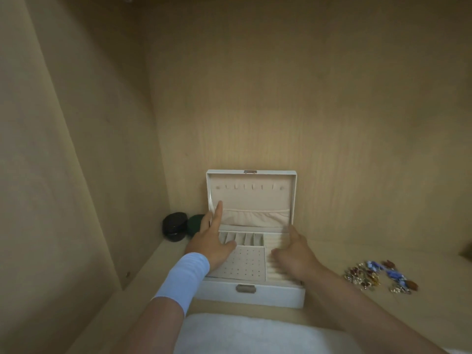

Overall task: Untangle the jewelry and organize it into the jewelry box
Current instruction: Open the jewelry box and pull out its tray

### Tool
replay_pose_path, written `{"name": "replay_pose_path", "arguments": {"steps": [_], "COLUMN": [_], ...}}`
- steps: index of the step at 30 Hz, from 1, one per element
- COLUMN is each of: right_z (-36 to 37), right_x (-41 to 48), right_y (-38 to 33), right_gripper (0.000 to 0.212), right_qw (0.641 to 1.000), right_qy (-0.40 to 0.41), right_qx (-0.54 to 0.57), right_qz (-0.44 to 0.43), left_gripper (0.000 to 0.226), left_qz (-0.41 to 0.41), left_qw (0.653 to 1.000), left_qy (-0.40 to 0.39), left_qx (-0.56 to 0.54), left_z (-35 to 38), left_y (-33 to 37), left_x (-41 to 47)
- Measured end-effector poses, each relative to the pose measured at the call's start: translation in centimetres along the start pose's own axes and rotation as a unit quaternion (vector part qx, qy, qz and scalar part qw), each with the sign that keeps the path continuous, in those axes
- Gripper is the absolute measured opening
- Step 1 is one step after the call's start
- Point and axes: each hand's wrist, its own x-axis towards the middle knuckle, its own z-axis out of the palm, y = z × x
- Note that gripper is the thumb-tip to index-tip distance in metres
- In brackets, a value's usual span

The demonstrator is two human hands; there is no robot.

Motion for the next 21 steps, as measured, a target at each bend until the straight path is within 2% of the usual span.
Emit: {"name": "replay_pose_path", "arguments": {"steps": [4,9,15,17,19,20,21], "right_z": [-0.8,-2.0,-2.3,-2.2,-1.8,-1.5,-1.2], "right_x": [-1.9,-1.5,-0.2,-0.3,-0.1,0.2,0.5], "right_y": [-0.7,-2.2,-2.1,-2.6,-3.6,-4.3,-5.0], "right_gripper": [0.088,0.084,0.069,0.055,0.04,0.035,0.032], "right_qw": [0.996,0.965,0.95,0.921,0.866,0.842,0.83], "right_qy": [0.005,0.042,0.045,0.147,0.264,0.282,0.251], "right_qx": [-0.093,-0.241,-0.298,-0.342,-0.361,-0.364,-0.383], "right_qz": [0.005,-0.094,-0.082,-0.116,-0.221,-0.28,-0.319], "left_gripper": [0.094,0.081,0.076,0.072,0.056,0.045,0.036], "left_qz": [-0.006,-0.021,-0.01,0.03,0.107,0.143,0.168], "left_qw": [0.999,0.993,0.999,0.994,0.973,0.967,0.967], "left_qy": [-0.014,-0.037,-0.035,0.059,0.174,0.185,0.165], "left_qx": [0.037,0.106,0.04,0.084,0.102,0.097,0.093], "left_z": [-0.1,-0.7,-1.5,-1.6,-1.9,-2.0,-2.1], "left_y": [-0.5,0.2,-0.2,-0.3,0.0,0.2,0.6], "left_x": [-0.6,0.5,1.7,1.8,2.1,2.5,2.8]}}
